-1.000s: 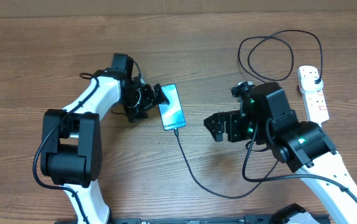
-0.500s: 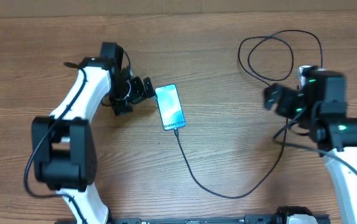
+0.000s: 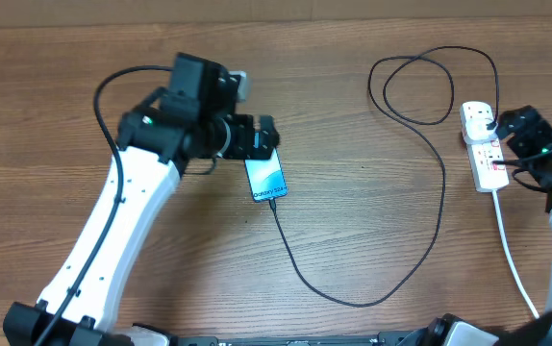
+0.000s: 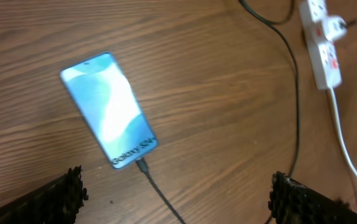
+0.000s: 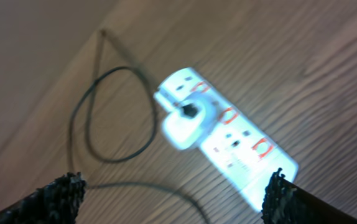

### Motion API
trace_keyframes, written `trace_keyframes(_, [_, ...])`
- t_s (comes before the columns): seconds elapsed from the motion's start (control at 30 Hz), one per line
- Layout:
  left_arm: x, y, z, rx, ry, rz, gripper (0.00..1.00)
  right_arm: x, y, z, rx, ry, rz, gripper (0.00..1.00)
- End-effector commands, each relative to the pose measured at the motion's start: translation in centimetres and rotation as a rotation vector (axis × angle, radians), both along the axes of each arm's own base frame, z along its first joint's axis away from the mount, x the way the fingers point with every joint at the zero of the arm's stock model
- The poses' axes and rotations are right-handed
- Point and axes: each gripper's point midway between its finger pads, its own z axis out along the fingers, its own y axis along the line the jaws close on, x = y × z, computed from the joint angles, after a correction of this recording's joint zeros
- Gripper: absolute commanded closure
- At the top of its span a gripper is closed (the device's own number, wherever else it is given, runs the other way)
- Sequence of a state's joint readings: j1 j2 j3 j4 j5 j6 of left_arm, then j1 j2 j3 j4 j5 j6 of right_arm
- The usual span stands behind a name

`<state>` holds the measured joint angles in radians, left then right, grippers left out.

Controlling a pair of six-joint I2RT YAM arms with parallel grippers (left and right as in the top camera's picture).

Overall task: Plug charger to phone and switch on socket
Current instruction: 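Lower the plugged phone onto the table with the left gripper, then position the right gripper tip over the power strip's orange switch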

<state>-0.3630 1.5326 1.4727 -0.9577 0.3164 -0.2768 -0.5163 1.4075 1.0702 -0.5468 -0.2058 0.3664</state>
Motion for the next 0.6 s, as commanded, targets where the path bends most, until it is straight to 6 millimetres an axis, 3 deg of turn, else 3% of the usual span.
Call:
trace_keyframes(0.0, [-0.7, -0.9, 1.0, 0.032, -0.051, -0.056, 0.00, 1.2, -2.0, -1.4, 0.055, -0.002, -0.054, 0.16])
trace_keyframes(0.07, [-1.3, -1.7, 0.9, 0.035, -0.043, -0.081, 0.00, 2.2, -2.9, -2.6, 0.082, 0.000, -0.082, 0.27])
trace_keyframes(0.13, [-1.7, -2.2, 0.8, 0.037, -0.040, -0.099, 0.00, 3.5, -3.5, -3.4, 0.095, -0.016, -0.076, 0.54])
trace_keyframes(0.2, [-2.1, -2.6, 0.8, 0.037, -0.038, -0.112, 0.00, 4.6, -4.1, -4.1, 0.101, -0.020, -0.075, 0.88])
trace_keyframes(0.23, [-2.2, -2.7, 0.8, 0.037, -0.037, -0.115, 0.00, 5.1, -4.4, -4.5, 0.111, -0.016, -0.083, 0.96])
trace_keyframes(0.43, [-2.5, -2.8, 0.6, 0.038, -0.022, -0.112, 0.00, 7.2, -5.7, -7.2, 0.152, 0.031, -0.099, 0.96])
trace_keyframes(0.57, [-2.4, -2.8, 0.6, 0.038, -0.022, -0.111, 0.00, 7.5, -6.3, -8.1, 0.143, 0.046, -0.114, 0.96])
